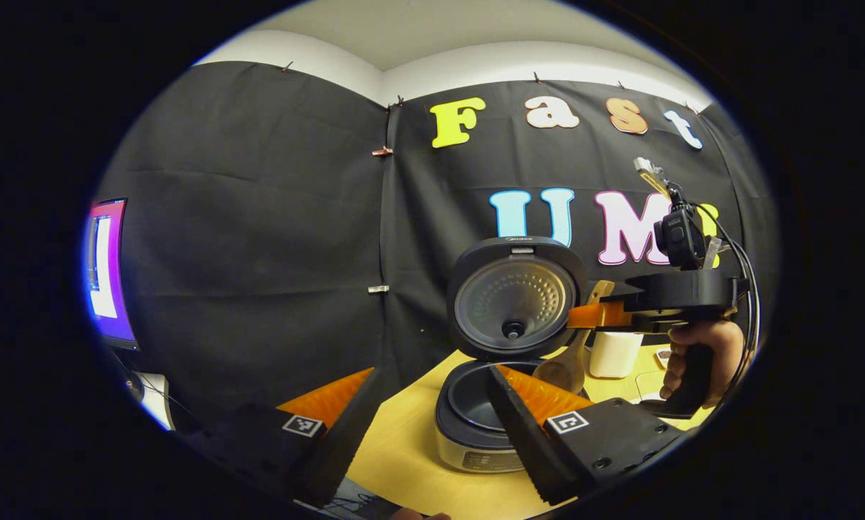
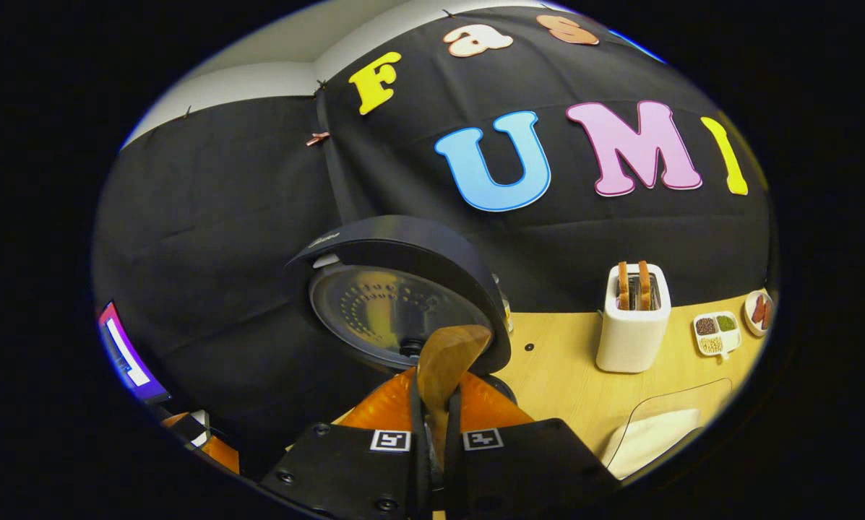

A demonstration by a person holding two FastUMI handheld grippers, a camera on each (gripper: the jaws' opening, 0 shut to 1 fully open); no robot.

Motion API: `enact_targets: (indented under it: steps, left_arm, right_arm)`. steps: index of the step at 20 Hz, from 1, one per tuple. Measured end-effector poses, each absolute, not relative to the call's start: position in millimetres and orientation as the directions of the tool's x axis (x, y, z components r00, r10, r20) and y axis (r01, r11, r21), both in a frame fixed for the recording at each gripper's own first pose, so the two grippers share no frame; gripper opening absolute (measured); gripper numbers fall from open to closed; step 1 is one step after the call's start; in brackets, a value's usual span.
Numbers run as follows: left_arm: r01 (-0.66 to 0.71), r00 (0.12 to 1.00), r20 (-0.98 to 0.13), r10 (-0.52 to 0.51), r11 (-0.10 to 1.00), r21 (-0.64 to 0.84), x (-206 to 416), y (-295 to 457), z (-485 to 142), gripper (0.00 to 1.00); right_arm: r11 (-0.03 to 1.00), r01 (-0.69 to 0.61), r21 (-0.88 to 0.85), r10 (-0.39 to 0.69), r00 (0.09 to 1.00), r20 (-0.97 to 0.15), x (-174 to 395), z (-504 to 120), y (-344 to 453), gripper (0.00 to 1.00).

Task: Close the left gripper, press the button to open the rice cooker; take a wooden spoon from the chopstick holder with the right hand, scoop a spoonful of rice and pour it into the rice cooker, then put the wooden spoon back into the chopstick holder.

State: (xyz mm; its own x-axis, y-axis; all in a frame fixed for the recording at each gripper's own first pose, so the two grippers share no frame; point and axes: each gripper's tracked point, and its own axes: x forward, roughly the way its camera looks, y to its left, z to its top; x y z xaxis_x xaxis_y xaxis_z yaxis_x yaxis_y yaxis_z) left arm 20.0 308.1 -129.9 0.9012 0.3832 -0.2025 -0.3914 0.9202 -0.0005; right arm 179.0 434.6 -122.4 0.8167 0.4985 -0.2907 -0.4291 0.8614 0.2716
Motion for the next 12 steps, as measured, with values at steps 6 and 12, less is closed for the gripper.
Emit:
enact_targets:
  steps: [6,12]
  left_arm:
    - [-0.38,0.908,-0.195,0.372,0.925,-0.004,26.2,298.7,-129.7,0.97]
    - [-0.373,0.911,-0.191,0.365,0.928,-0.003,32.1,292.4,-128.8,0.97]
  right_arm:
    - [0.858,-0.481,0.182,0.514,0.818,-0.259,178.8,-113.0,440.2,0.12]
    - [0.813,-0.582,0.001,0.571,0.798,-0.195,164.0,-98.1,456.2,0.12]
